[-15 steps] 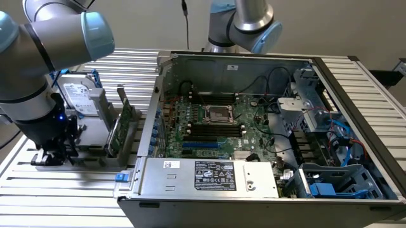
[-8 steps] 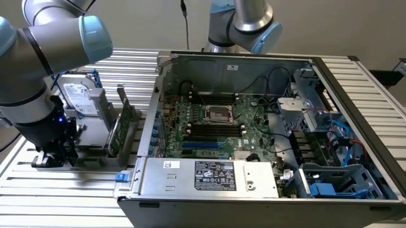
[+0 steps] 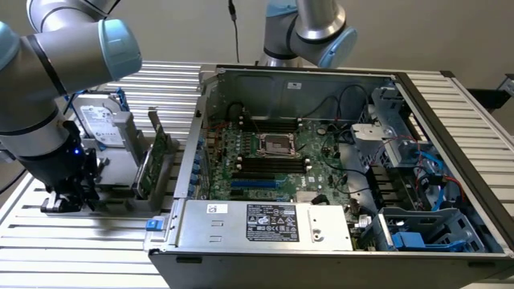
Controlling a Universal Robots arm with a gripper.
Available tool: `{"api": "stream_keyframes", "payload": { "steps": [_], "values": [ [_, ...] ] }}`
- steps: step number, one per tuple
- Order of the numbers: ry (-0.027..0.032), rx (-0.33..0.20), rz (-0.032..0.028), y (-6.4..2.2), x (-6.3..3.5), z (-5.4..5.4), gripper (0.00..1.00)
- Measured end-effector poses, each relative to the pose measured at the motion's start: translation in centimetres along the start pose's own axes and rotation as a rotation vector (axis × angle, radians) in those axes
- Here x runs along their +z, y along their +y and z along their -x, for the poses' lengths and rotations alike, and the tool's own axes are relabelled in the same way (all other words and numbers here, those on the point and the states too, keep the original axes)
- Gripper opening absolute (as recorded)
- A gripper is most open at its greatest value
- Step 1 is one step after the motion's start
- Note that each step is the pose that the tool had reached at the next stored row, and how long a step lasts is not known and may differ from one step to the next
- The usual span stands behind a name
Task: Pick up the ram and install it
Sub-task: 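Pick up the ram and move it above insertion slot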
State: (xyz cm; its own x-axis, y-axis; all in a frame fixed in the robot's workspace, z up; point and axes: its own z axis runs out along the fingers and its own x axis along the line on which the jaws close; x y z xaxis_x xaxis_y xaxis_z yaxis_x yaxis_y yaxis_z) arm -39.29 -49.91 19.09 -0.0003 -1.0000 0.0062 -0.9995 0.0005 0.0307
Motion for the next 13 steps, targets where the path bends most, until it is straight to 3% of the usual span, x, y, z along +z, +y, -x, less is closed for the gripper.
{"api": "stream_keyframes", "payload": {
  "steps": [6,13],
  "values": [
    [-0.0089,0.000,0.0000,0.01,-0.25,-0.09,0.31],
    [-0.0111,0.000,0.0003,0.02,-0.67,-0.27,0.31]
  ]
}}
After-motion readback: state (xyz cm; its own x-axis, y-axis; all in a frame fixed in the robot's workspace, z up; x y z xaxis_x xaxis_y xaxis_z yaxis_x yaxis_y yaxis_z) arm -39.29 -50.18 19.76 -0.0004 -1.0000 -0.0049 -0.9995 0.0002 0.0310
